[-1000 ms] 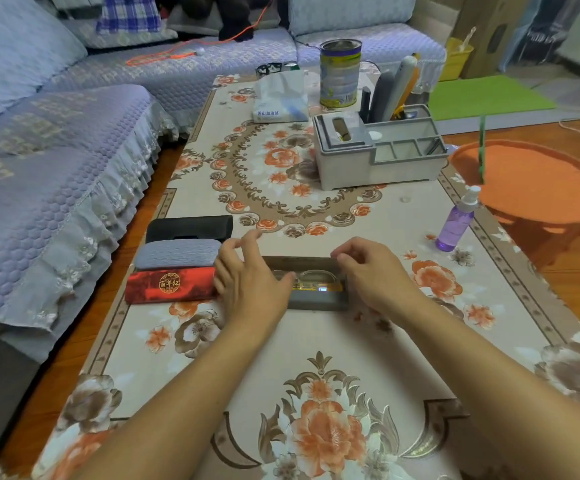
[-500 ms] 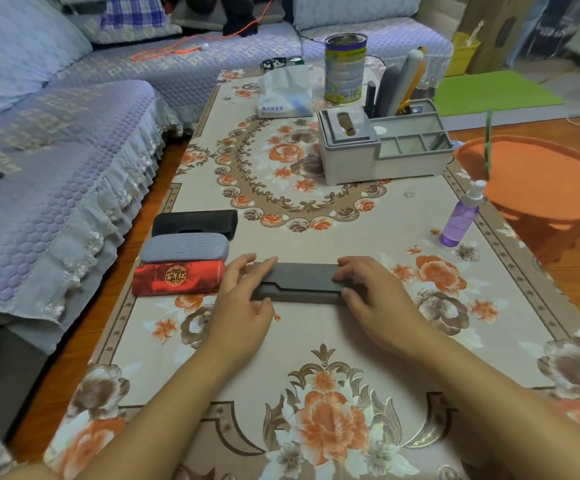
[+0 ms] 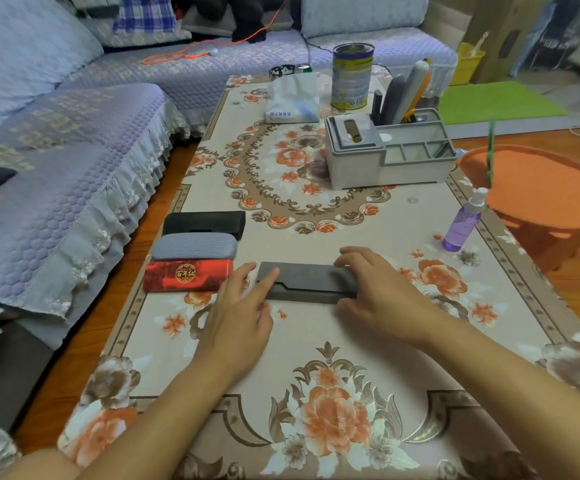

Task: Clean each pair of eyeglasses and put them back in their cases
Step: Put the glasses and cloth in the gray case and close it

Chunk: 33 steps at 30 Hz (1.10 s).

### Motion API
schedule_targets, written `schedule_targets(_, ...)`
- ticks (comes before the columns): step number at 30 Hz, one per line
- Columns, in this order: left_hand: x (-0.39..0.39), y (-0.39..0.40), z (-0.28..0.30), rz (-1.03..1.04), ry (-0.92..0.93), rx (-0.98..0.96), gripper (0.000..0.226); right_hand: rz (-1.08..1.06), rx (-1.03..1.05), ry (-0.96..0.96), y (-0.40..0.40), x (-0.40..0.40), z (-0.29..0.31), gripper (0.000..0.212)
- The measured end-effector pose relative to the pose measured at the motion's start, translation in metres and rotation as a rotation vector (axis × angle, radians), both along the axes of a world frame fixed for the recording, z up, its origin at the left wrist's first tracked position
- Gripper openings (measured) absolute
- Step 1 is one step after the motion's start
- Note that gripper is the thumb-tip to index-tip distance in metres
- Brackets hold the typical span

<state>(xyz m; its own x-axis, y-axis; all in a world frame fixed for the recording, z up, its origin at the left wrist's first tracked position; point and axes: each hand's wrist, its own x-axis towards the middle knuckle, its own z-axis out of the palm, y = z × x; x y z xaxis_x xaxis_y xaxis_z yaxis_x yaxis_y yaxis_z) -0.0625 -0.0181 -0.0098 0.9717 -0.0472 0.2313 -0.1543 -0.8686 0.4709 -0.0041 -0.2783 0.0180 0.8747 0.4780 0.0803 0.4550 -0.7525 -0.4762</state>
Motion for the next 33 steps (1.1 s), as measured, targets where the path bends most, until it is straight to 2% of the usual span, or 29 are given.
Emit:
schedule_targets(2,-0.012,0.008,0.002,0.060,0.038,-0.107,0.058,0.005,-0.009,0.008,0.003,0.002,0.004,0.051)
schedule_targets(5,-0.019,0.021,0.006,0.080,0.022,-0.127,0.053,0.043,-0.068,0.025,0.011,0.004,0.007,0.056)
schedule_targets(8,-0.011,0.022,0.016,0.037,0.015,-0.078,0.058,0.045,-0.138,0.053,0.022,0.008,0.008,0.086)
schedule_targets(10,0.006,0.016,0.023,-0.057,0.072,0.039,0.070,0.004,-0.199,0.092,0.027,0.013,0.009,0.100)
schedule_targets(11,0.017,0.013,0.027,-0.116,0.113,0.125,0.078,-0.018,-0.231,0.109,0.028,0.015,0.009,0.100)
schedule_targets(13,0.041,0.007,0.031,-0.231,0.184,0.274,0.093,-0.025,-0.287,0.101,0.029,0.017,0.008,0.084)
schedule_targets(14,0.051,0.005,0.033,-0.284,0.203,0.320,0.094,-0.019,-0.292,0.083,0.029,0.017,0.008,0.073)
schedule_targets(16,0.064,0.004,0.035,-0.367,0.199,0.345,0.082,-0.026,-0.255,0.065,0.028,0.014,0.008,0.061)
schedule_targets(18,0.066,0.006,0.035,-0.376,0.160,0.304,0.067,-0.038,-0.243,0.019,0.027,0.009,0.007,0.060)
schedule_targets(20,0.063,0.006,0.033,-0.350,0.142,0.253,0.064,-0.038,-0.255,-0.043,0.026,0.006,0.004,0.060)
schedule_targets(22,0.062,0.004,0.031,-0.339,0.197,0.194,0.066,-0.017,-0.227,0.002,0.025,0.006,0.003,0.062)
schedule_targets(25,0.063,0.003,0.031,-0.332,0.320,0.014,0.074,0.026,-0.130,0.145,0.018,0.014,0.008,0.060)
schedule_targets(28,0.060,0.006,0.030,-0.242,0.375,-0.207,0.092,-0.009,-0.001,0.212,0.011,0.022,0.012,0.045)
schedule_targets(31,0.055,0.007,0.026,-0.171,0.388,-0.339,0.112,-0.148,0.190,0.294,0.013,0.032,0.011,0.037)
schedule_targets(33,0.055,0.006,0.024,-0.157,0.383,-0.393,0.117,-0.298,0.294,0.292,0.018,0.041,0.009,0.032)
